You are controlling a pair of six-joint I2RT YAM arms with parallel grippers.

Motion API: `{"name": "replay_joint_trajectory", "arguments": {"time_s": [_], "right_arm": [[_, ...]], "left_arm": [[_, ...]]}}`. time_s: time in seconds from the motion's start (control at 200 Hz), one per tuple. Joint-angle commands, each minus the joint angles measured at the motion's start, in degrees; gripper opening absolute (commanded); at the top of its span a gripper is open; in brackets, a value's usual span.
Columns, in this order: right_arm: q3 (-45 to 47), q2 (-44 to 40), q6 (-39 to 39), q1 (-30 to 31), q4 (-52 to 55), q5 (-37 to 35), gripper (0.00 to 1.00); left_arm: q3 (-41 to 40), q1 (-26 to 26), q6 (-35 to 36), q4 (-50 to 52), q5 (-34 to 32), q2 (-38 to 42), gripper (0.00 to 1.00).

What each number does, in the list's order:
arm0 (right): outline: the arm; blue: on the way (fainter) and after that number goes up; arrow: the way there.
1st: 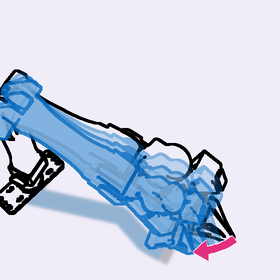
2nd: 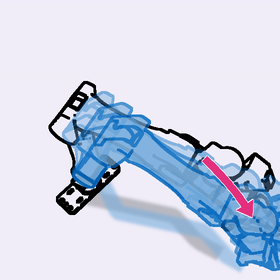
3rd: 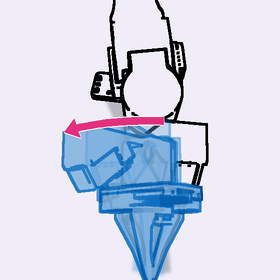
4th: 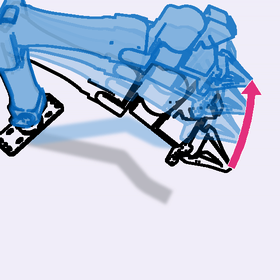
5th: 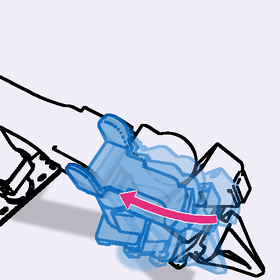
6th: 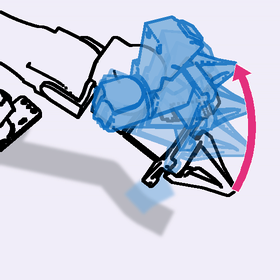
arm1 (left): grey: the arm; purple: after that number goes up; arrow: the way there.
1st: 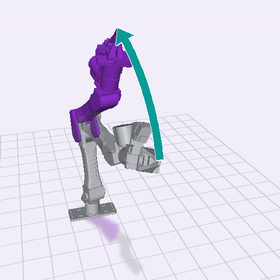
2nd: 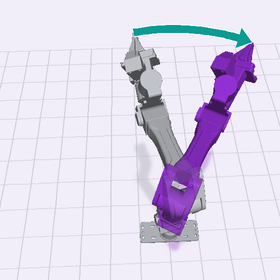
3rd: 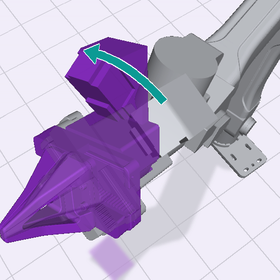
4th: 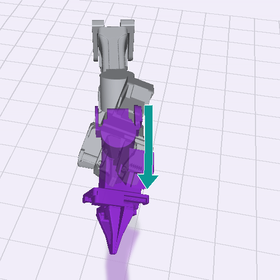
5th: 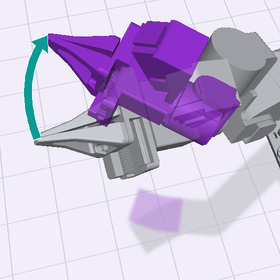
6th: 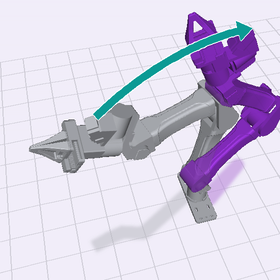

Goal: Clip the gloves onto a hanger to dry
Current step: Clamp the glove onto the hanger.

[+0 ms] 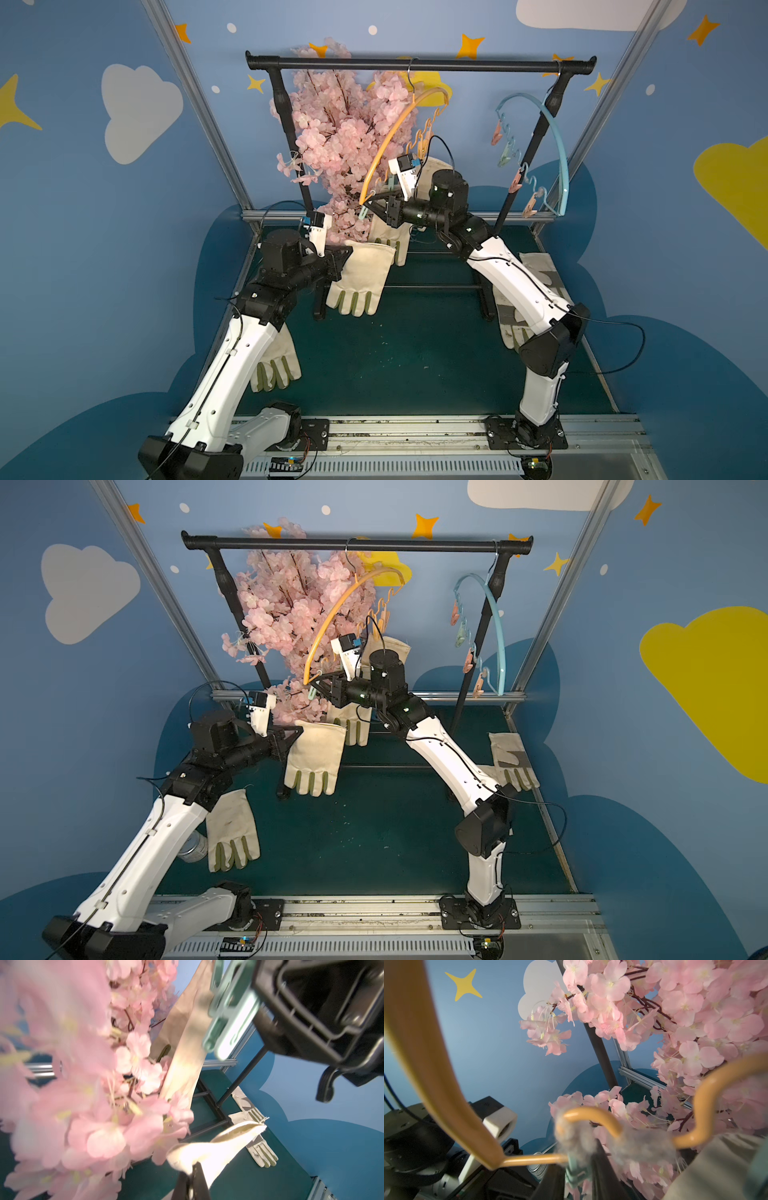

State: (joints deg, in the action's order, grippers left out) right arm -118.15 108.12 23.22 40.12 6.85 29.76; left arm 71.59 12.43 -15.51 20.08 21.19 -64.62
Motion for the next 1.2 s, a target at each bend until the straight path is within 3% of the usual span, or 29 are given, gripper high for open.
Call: {"name": "replay_joint_trajectory", "arguments": {"time_s": [0.0, 0.376, 1.197], "right_arm": [[0.4, -2.9, 1.4, -0.4, -2.9, 2.3, 0.19], [0.7, -2.8, 1.6, -0.5, -3.3, 3.8, 0.19], [0.8, -2.3, 0.7, -0.3, -1.5, 4.3, 0.19]], "left_arm": [[4.6, -2.5, 1.9, -0.1, 6.2, -2.0, 0.03], [14.1, -6.7, 2.4, 1.0, 11.7, -9.0, 0.03], [19.2, -6.8, 1.5, -0.5, 14.5, -10.3, 0.03]]}}
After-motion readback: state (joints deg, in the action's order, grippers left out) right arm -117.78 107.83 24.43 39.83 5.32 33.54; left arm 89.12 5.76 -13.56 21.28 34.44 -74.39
